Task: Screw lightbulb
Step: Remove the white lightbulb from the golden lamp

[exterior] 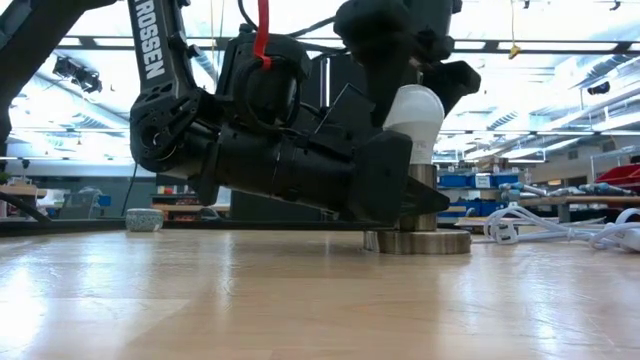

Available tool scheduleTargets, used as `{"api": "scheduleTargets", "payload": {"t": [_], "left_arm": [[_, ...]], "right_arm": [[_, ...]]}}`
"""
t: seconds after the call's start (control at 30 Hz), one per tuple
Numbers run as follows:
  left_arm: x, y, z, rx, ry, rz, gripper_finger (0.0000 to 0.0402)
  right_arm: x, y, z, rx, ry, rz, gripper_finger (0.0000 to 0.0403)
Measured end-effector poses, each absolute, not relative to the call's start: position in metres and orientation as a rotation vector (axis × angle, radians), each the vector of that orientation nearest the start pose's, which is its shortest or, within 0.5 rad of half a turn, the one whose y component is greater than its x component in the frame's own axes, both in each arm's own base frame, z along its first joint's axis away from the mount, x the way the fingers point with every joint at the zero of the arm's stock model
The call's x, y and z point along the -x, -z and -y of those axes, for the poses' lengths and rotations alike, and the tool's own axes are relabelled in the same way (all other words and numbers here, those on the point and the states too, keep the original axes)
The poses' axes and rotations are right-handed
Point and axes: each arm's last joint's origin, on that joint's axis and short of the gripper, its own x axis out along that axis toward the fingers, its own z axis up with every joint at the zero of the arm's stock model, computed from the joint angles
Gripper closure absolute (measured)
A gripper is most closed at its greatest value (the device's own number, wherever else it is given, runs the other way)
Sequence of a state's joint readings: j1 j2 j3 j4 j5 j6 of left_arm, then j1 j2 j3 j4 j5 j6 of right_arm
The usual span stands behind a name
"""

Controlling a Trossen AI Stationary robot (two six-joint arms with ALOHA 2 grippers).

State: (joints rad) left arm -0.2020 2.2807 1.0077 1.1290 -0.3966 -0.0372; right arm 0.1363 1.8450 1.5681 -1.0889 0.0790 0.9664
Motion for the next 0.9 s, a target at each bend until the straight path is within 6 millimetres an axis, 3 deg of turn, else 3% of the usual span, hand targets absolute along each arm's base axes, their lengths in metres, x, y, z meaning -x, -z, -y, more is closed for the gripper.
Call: {"api": "scheduleTargets", "payload": {"t": [0.43, 0.67, 0.9], "left_arm": [[-0.409, -0.074, 0.072, 0.014, -0.2, -0.132, 0.0213], [-0.409, -0.074, 0.072, 0.017, -0.2, -0.131, 0.0213], [-0.409, -0.074, 0.072, 0.017, -0.201, -0.13, 0.0213]], "right_arm": [[-0.361, -0.253, -0.044, -0.775, 0.664, -1.235, 0.0028], [-0.356, -0.232, -0.046, -0.783, 0.647, -1.29, 0.0028], [-0.359, -0.232, -0.046, -0.739, 0.586, -1.277, 0.0032]]}}
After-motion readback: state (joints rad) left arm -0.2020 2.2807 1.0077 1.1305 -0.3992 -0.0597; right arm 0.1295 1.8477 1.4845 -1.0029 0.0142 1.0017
